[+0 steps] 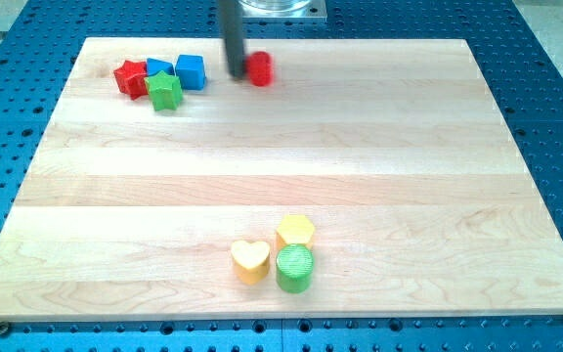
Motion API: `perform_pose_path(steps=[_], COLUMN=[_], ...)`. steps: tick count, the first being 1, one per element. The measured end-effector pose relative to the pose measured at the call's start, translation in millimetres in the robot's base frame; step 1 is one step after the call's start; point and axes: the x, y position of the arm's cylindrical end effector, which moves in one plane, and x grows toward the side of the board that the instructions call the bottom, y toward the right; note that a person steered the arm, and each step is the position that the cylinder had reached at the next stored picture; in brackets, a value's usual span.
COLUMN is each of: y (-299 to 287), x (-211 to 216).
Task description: Push the red circle at the top right of the board
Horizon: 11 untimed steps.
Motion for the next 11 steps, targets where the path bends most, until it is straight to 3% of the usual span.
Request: perform_pose_path(steps=[2, 4, 5, 6, 7, 8, 9, 10, 11], y=[-7, 169, 93, 79, 167, 148, 84, 141, 151], x=[29, 17, 30, 7, -6, -3, -9, -17, -12])
